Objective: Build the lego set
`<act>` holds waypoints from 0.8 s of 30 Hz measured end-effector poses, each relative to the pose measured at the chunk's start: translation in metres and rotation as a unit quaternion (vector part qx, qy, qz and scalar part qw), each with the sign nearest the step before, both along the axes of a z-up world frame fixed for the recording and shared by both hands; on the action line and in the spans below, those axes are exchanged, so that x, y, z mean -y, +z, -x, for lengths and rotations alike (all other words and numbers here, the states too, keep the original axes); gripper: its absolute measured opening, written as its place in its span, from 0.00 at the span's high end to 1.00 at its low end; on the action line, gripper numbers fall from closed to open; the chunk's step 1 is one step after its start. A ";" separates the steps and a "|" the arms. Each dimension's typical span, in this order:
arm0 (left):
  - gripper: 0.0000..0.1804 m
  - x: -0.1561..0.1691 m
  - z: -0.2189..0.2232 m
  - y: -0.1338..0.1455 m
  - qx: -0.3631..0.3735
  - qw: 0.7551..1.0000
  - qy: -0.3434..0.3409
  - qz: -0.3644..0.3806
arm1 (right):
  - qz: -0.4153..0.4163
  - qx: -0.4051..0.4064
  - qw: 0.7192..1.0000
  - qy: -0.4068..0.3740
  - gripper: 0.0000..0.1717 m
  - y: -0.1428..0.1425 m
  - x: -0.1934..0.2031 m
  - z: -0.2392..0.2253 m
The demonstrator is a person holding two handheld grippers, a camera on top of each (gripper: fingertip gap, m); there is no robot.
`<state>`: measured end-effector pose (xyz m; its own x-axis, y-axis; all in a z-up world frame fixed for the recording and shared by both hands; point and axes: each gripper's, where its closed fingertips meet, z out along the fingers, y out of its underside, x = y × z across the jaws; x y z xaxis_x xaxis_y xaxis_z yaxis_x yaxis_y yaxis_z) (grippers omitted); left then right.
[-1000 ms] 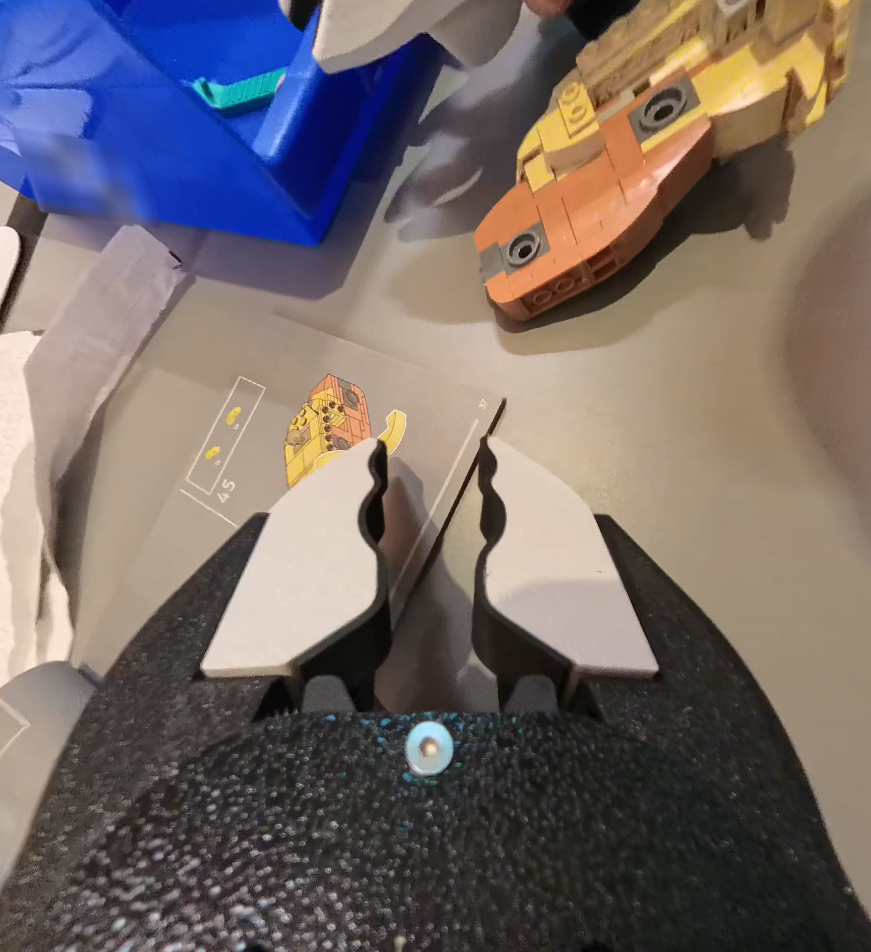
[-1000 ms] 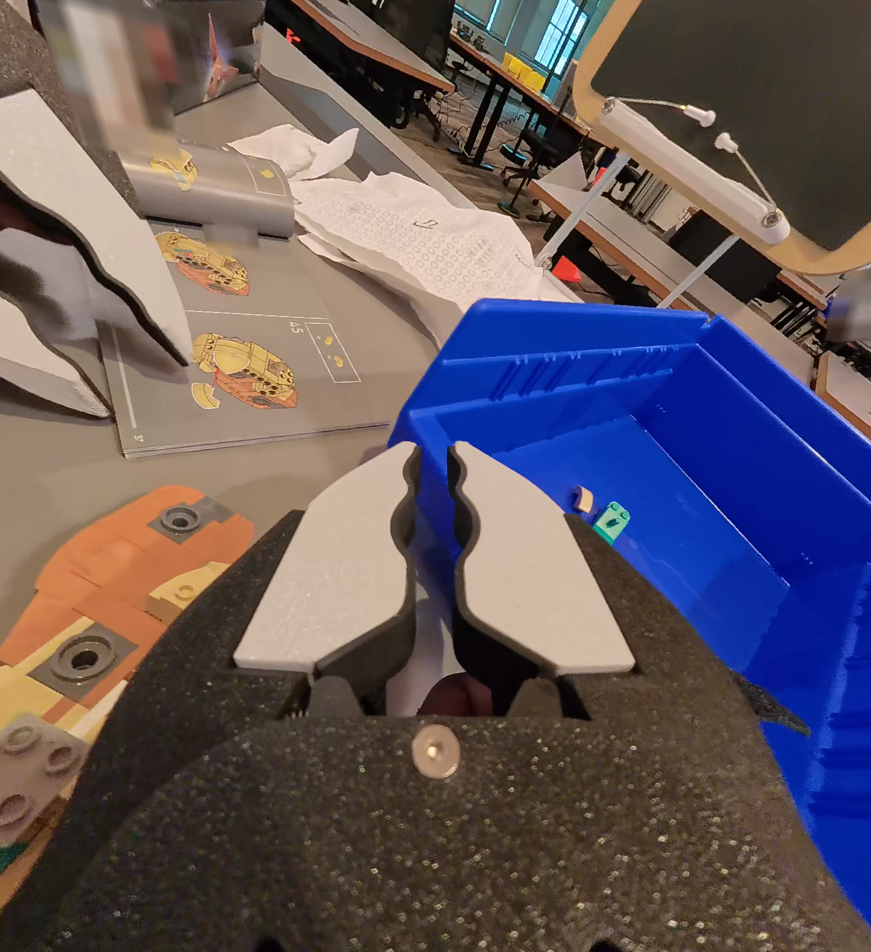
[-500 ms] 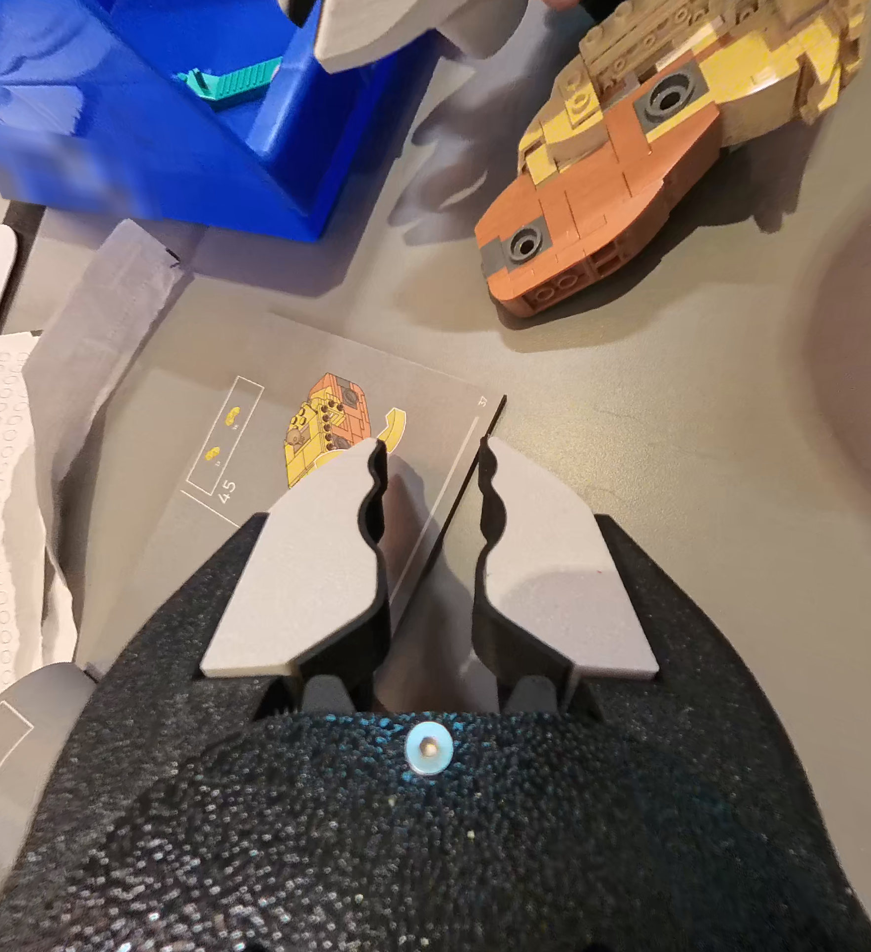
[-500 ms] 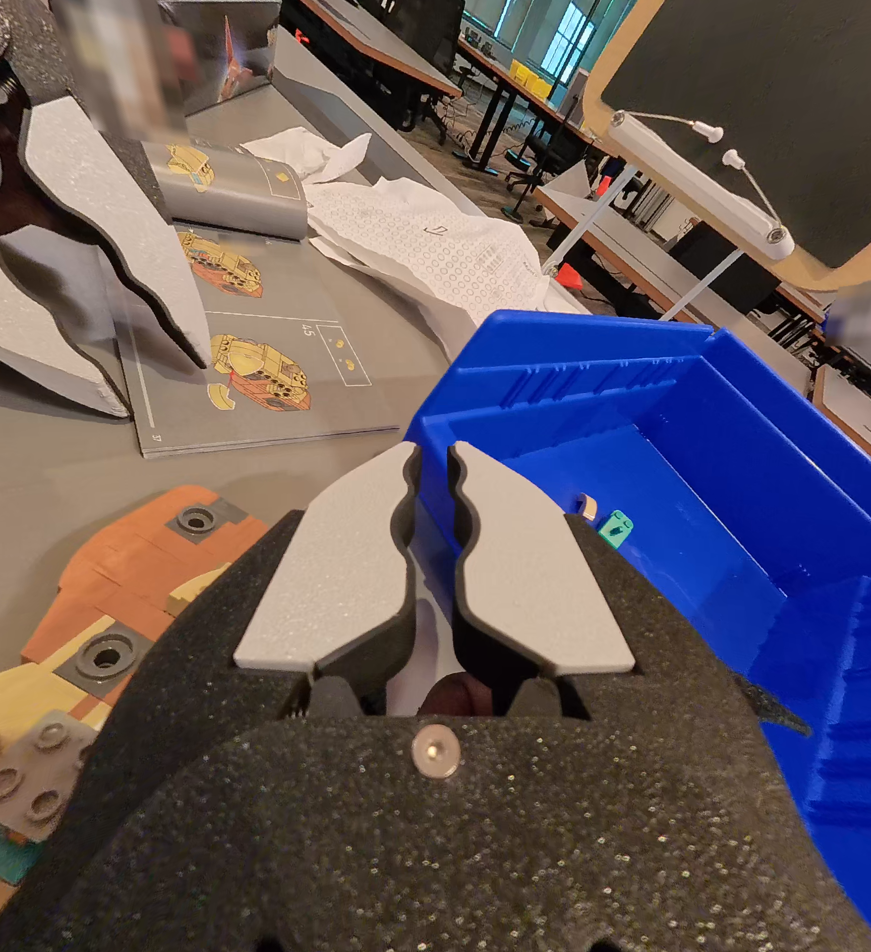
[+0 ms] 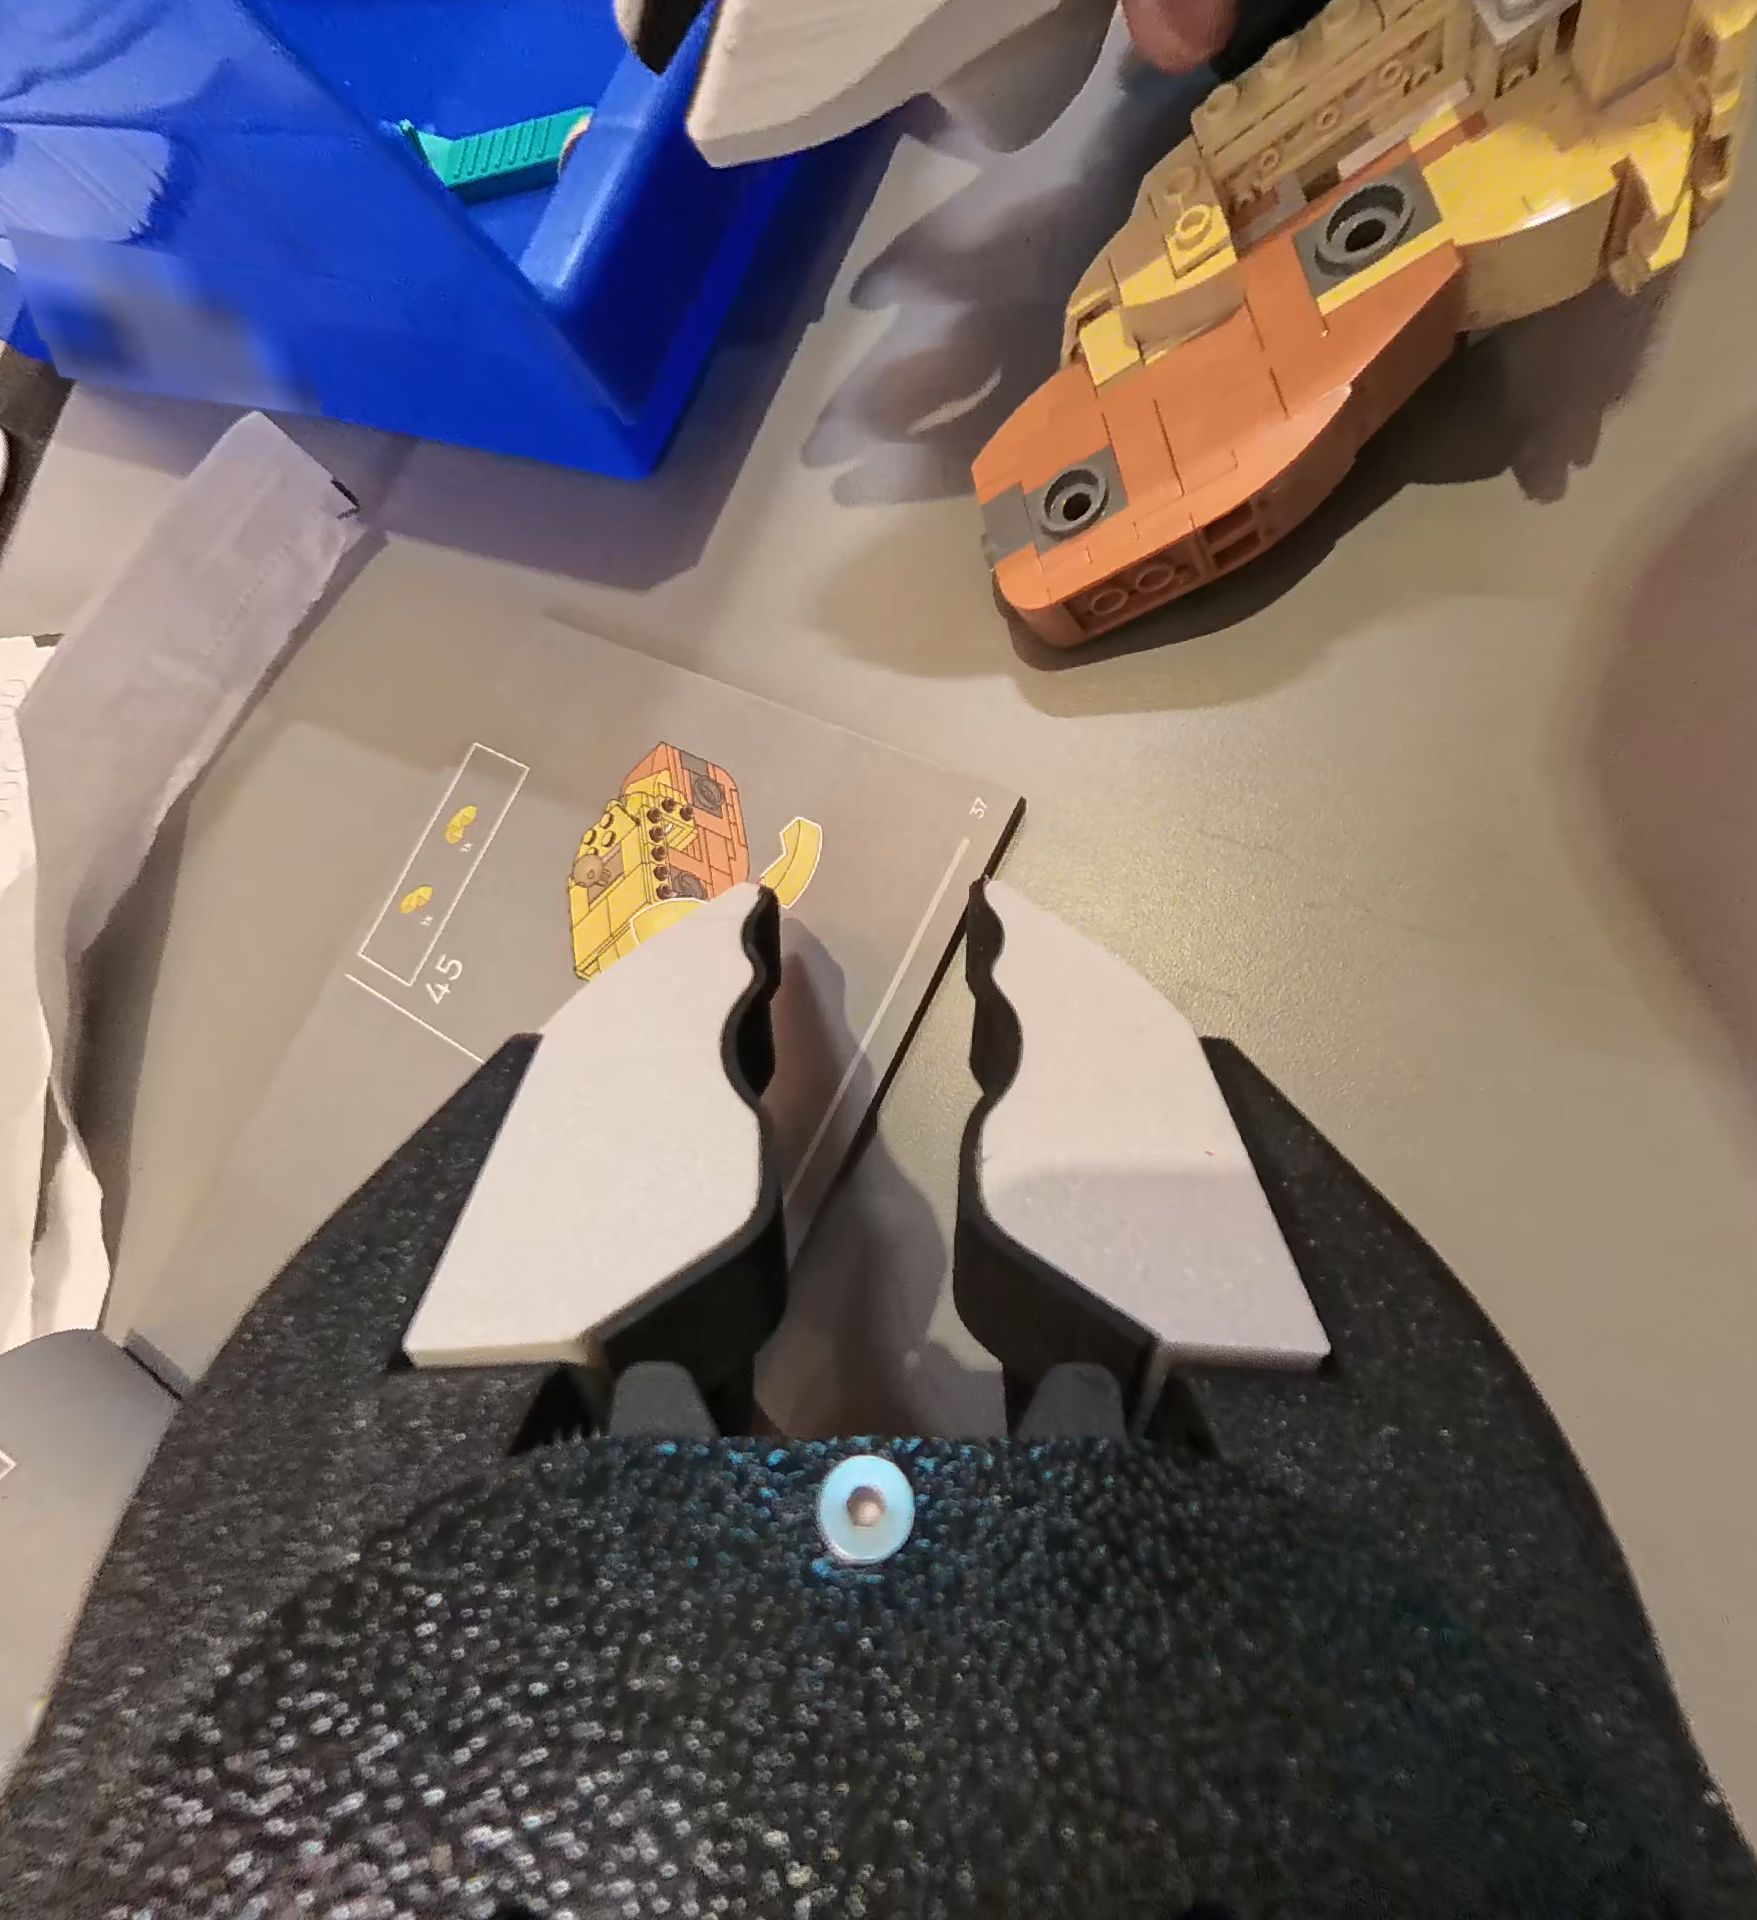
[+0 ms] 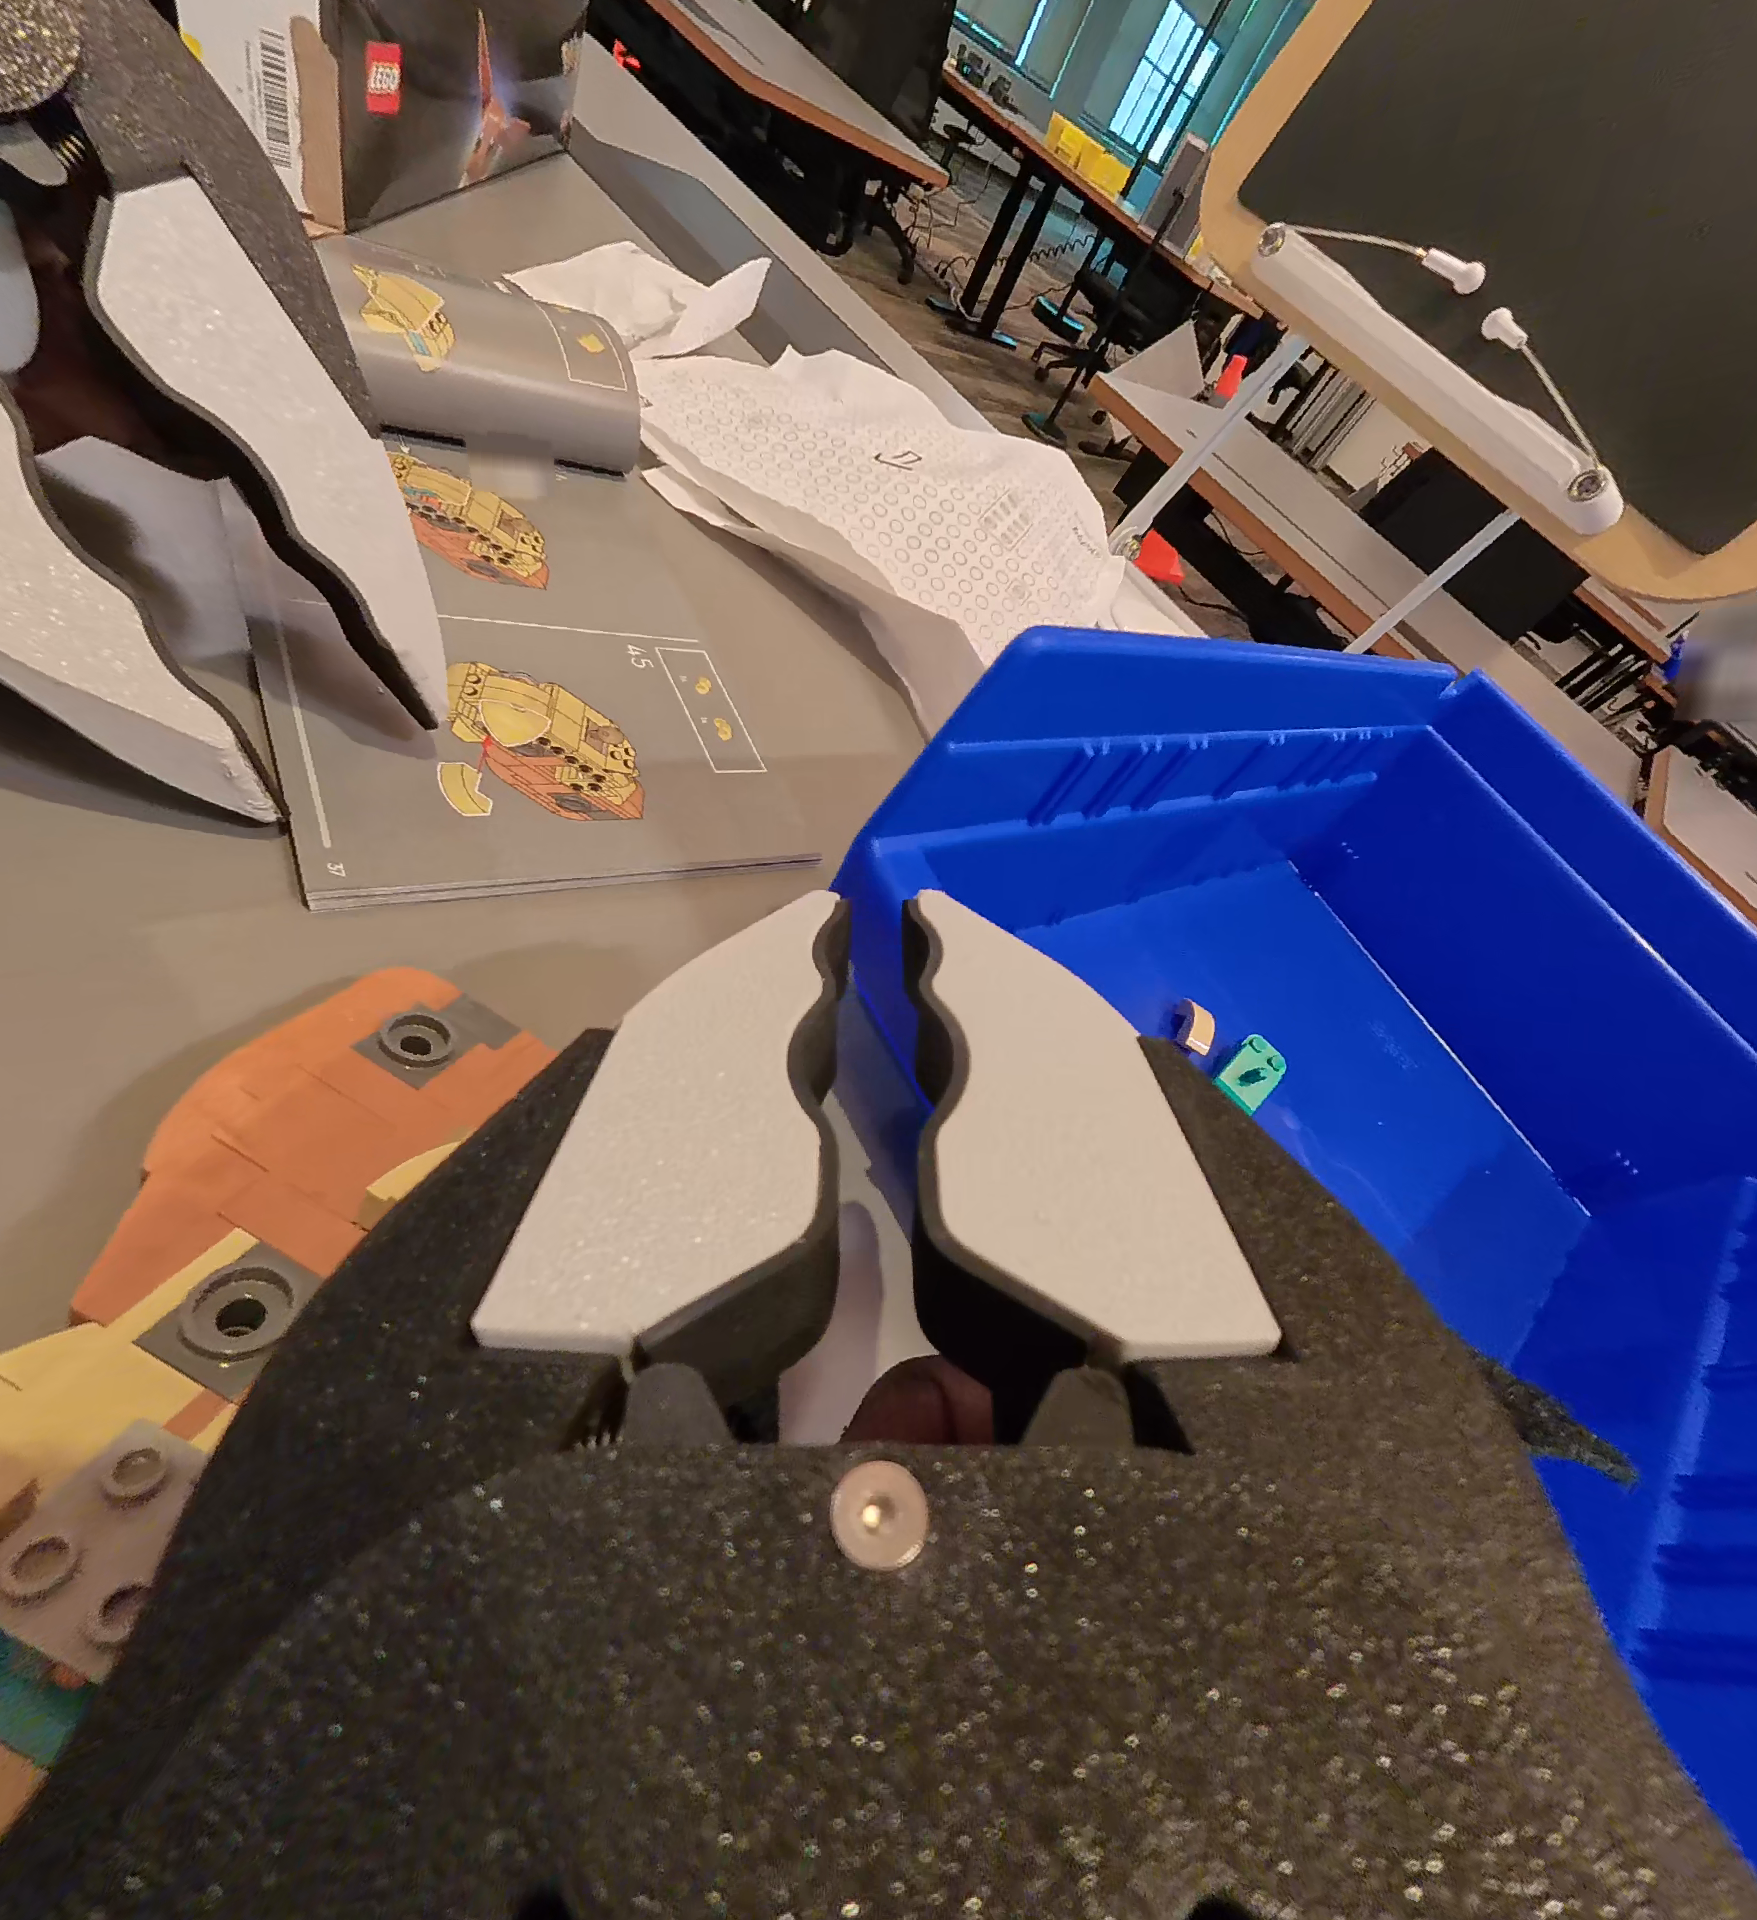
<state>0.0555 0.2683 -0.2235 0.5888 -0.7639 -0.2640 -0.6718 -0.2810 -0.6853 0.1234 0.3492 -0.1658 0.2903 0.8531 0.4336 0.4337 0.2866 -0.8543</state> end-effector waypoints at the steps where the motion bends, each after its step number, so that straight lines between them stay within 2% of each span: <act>1: 0.81 0.000 0.000 0.000 0.003 1.000 0.001 0.002 | -0.001 0.000 1.000 0.000 0.95 0.000 0.000 0.000; 24: 0.81 -0.002 0.001 0.008 0.104 0.993 0.032 0.050 | -0.024 0.008 1.000 0.013 0.94 0.001 0.006 0.001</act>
